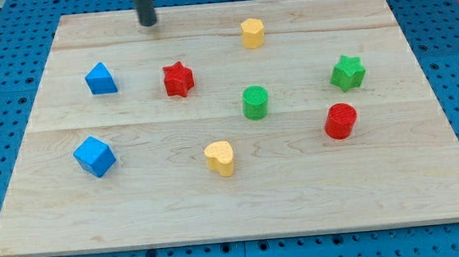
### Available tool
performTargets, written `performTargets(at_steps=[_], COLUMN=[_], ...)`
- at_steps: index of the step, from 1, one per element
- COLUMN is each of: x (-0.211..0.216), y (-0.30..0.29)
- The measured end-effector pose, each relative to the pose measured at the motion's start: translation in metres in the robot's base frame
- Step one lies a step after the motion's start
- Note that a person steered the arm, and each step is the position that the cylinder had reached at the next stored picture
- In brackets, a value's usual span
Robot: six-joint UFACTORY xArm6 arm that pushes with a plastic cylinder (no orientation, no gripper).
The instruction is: Point at the yellow hexagon
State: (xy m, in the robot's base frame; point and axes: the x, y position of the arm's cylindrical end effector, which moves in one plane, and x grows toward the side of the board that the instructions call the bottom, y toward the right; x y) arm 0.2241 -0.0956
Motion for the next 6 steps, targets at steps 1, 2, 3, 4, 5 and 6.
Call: performTargets(at_steps=[1, 2, 3, 4, 5, 6], x=[-0.003, -0.003, 0.013, 0.021, 0.029, 0.057], y=[0.067, 0.068, 0.086, 0.105, 0.127, 0.133])
